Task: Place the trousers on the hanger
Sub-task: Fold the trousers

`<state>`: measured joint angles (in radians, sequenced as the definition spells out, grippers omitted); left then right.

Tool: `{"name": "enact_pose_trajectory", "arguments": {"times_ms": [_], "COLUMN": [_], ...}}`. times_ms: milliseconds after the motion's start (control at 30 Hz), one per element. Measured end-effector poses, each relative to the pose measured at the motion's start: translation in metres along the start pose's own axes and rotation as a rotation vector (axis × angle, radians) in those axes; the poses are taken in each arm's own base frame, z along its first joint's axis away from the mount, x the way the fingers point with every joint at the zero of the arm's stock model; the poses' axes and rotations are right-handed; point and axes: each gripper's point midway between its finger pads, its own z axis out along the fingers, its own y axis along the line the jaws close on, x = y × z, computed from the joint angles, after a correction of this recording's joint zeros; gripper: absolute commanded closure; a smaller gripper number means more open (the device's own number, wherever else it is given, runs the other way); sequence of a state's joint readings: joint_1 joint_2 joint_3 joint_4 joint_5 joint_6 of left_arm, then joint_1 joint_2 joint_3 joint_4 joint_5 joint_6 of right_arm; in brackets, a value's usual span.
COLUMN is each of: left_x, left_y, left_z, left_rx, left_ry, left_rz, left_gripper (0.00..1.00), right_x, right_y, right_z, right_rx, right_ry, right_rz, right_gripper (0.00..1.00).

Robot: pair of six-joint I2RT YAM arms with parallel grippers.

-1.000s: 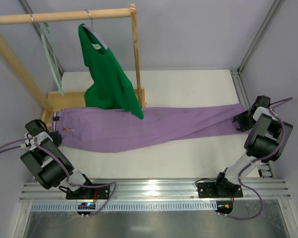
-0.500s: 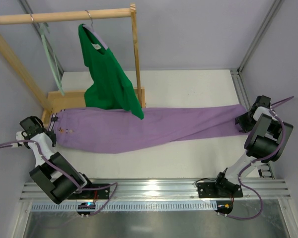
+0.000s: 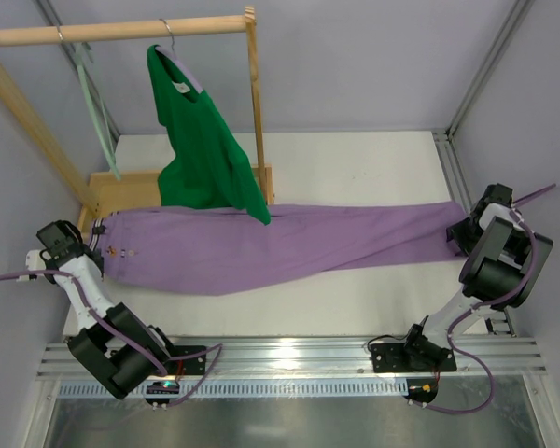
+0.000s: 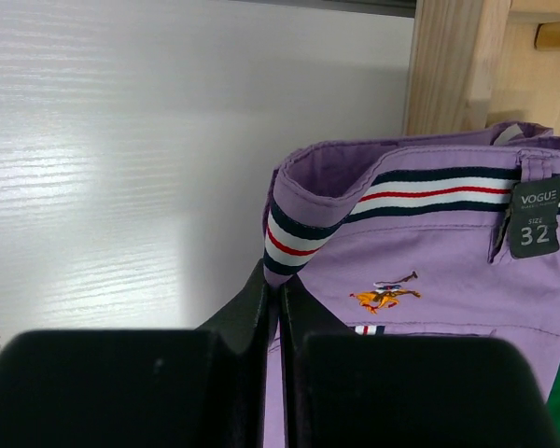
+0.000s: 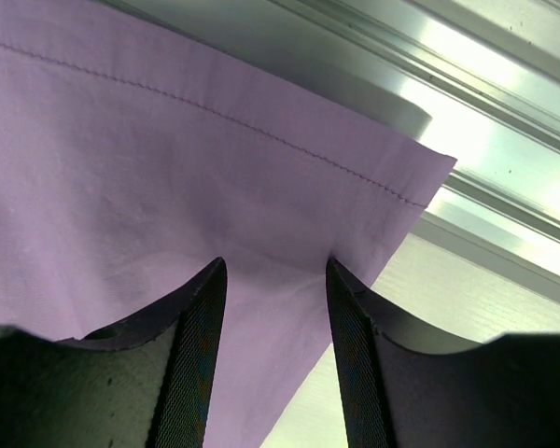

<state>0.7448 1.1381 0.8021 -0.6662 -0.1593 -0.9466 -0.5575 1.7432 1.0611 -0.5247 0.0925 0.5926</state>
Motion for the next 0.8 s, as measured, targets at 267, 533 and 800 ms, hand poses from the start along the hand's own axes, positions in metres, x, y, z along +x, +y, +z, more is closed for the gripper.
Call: {"name": "enact_pose_trajectory", "arguments": {"times_ms": [267, 533, 800], "left_x": [-0.001, -0.001, -0.002], "left_y": [0.000, -0.001, -0.002], "left_z": [-0.001, -0.001, -0.002], "left_rx": [0.003, 0.006, 0.010], "left_ry": [-0.005, -0.007, -0.009], "left_rz": [0.004, 0.003, 0.002], "left_gripper": [1.00, 1.00, 0.99], "right_x": [0.014, -0.003, 0.042], "right_y": [0.047, 0.164, 0.199], "right_z": [-0.034, -0.071, -0.026], "right_rx": [-0.177, -0.454, -0.511], "right_ry": [-0.015, -0.095, 0.067], "right_rz": [-0.131, -0.300, -0.368], "right_gripper": [0.47, 0.47, 0.47]}}
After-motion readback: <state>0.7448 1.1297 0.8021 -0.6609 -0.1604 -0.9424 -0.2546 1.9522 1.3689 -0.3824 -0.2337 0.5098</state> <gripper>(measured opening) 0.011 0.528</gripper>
